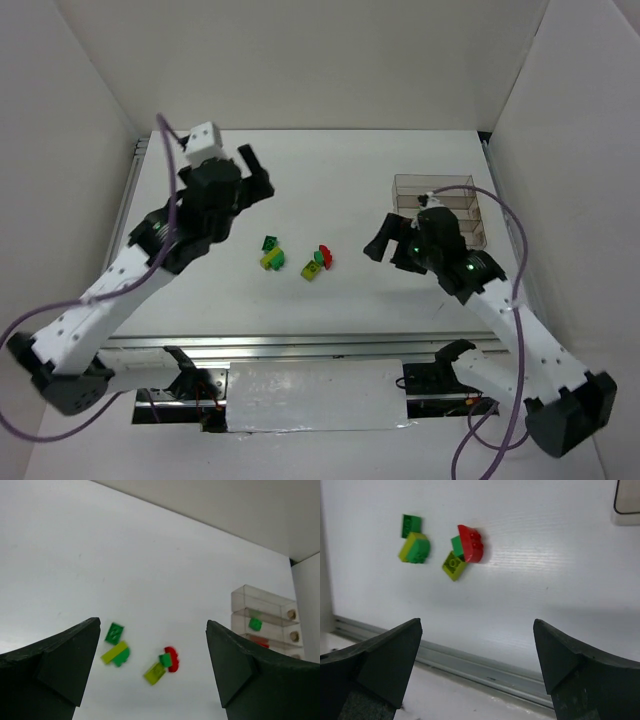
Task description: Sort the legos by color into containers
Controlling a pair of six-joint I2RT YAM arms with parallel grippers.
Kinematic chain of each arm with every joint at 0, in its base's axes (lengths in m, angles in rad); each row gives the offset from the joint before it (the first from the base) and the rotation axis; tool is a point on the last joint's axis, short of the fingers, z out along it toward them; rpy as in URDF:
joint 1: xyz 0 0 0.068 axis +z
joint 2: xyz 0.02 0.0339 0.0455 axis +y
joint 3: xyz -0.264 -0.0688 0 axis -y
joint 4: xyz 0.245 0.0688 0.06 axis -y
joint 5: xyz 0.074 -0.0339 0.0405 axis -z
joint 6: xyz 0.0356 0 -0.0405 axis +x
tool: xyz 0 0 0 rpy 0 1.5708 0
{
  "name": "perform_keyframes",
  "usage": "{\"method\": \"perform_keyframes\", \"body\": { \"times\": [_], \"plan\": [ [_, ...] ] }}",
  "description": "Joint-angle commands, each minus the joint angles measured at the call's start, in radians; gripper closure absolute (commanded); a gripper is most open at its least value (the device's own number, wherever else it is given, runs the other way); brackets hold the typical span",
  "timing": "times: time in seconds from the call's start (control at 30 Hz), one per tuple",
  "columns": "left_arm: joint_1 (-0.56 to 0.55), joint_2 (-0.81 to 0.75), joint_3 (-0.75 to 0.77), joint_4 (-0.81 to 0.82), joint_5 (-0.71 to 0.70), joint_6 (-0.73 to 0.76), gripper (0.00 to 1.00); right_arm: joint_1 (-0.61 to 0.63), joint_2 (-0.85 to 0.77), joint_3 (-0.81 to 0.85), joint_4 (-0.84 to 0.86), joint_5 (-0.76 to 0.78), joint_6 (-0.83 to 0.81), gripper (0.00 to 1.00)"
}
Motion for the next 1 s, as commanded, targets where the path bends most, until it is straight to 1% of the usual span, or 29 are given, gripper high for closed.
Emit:
{"method": "perform_keyframes", "body": {
  "times": [0.0,0.03,0.07,0.1,0.13,0.17,0.2,0.27,0.3,0.33,0.37,0.43,0.47,0.53,0.63,0.8,0.97],
  "plan": [
    [-0.014,-0.160,-0.186,-0.261,-0.019,-0.030,0.00,0.133,0.210,0.112,0.102,0.226,-0.065,0.00],
    [-0.014,-0.206,-0.214,-0.269,-0.005,-0.012,0.01,0.151,0.264,0.140,0.093,0.248,-0.079,0.01],
    [-0.013,-0.286,-0.238,-0.287,0.017,0.022,0.00,0.164,0.315,0.193,0.085,0.263,-0.116,0.02],
    [-0.013,-0.321,-0.289,-0.289,0.030,0.043,0.01,0.171,0.415,0.218,0.081,0.269,-0.137,0.03],
    [-0.014,-0.361,-0.323,-0.282,0.044,0.063,0.00,0.187,0.463,0.241,0.084,0.275,-0.154,0.04],
    [-0.014,-0.400,-0.367,-0.259,0.058,0.095,0.00,0.195,0.503,0.275,0.091,0.280,-0.186,0.11],
    [-0.013,-0.470,-0.443,-0.216,0.084,0.105,0.00,0.198,0.578,0.289,0.123,0.279,-0.203,0.17],
    [-0.013,-0.535,-0.490,-0.205,0.129,0.111,0.01,0.201,0.649,0.344,0.130,0.254,-0.223,0.28],
    [-0.013,-0.547,-0.523,-0.200,0.147,0.111,0.00,0.206,0.713,0.362,0.125,0.245,-0.226,0.28],
    [-0.014,-0.558,-0.534,-0.200,0.170,0.106,0.00,0.211,0.737,0.376,0.131,0.225,-0.231,0.27],
    [-0.020,-0.563,-0.539,-0.203,0.176,0.094,0.01,0.217,0.758,0.401,0.136,0.176,-0.236,0.25],
    [-0.027,-0.561,-0.535,-0.208,0.185,0.103,0.01,0.244,0.836,0.442,0.130,0.159,-0.233,0.20],
    [-0.027,-0.558,-0.535,-0.200,0.193,0.105,0.01,0.257,0.837,0.457,0.130,0.162,-0.231,0.18],
    [-0.025,-0.540,-0.533,-0.197,0.212,0.111,0.01,0.283,0.908,0.494,0.119,0.183,-0.225,0.16],
    [-0.025,-0.521,-0.532,-0.202,0.235,0.112,0.01,0.295,0.962,0.533,0.104,0.210,-0.213,0.16],
    [-0.028,-0.524,-0.539,-0.185,0.271,0.123,0.01,0.297,1.031,0.550,0.105,0.240,-0.217,0.19],
    [-0.028,-0.540,-0.542,-0.176,0.284,0.128,0.00,0.295,1.042,0.528,0.122,0.223,-0.225,0.29]
  ]
}}
